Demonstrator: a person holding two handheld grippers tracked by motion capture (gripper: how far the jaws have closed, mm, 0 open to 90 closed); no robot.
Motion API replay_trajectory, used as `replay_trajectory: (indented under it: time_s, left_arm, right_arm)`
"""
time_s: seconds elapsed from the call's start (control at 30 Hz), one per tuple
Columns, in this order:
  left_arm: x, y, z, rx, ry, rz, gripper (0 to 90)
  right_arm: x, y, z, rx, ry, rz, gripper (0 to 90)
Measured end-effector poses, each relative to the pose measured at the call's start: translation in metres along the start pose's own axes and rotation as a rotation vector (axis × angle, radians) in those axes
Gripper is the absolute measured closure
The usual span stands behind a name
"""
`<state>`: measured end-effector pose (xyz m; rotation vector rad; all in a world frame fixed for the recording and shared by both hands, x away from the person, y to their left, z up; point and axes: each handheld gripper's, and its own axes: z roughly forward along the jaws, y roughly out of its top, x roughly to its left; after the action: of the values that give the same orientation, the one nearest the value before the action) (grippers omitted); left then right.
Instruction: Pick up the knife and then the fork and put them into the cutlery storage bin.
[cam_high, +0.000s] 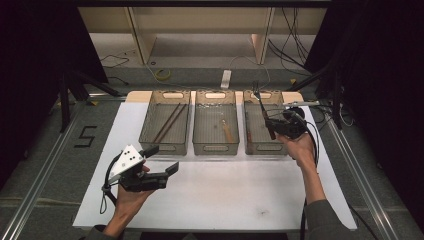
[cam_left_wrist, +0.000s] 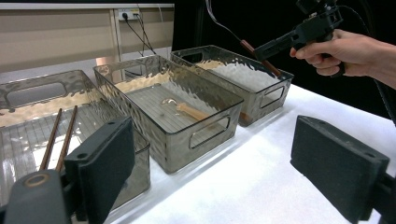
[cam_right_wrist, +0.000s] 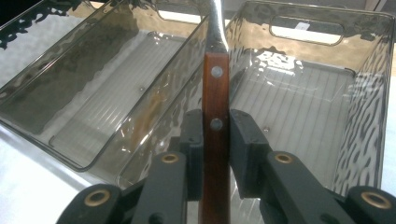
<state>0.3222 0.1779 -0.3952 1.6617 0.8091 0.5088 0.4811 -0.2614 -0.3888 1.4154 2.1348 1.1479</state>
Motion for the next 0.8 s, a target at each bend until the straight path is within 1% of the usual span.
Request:
replay_trajectory:
  time_s: [0.13,0.57,0.7,0.77,0.8]
  left_arm:
    - [0.0,0.0,0.0,0.0,0.0,0.0,13.1]
    - [0.0,0.0,0.0,-0.001,-0.001,-0.001,13.1]
    - [0.0,0.0,0.0,-0.001,0.0,-0.001,13.1]
    - [0.0,0.0,0.0,-0.002,0.001,-0.003,13.1]
    - [0.0,0.0,0.0,-0.002,0.0,-0.003,13.1]
  right_arm:
    - [0.0,-0.001,0.004,0.018,-0.01,0.007,76.7]
    - [-0.005,-0.006,0.015,0.05,-0.03,0.029,76.5]
    - [-0.007,-0.008,0.019,0.069,-0.027,0.052,76.1]
    - [-0.008,-0.009,0.02,0.074,-0.022,0.068,74.3]
    - [-0.009,-0.009,0.02,0.07,-0.02,0.073,70.8]
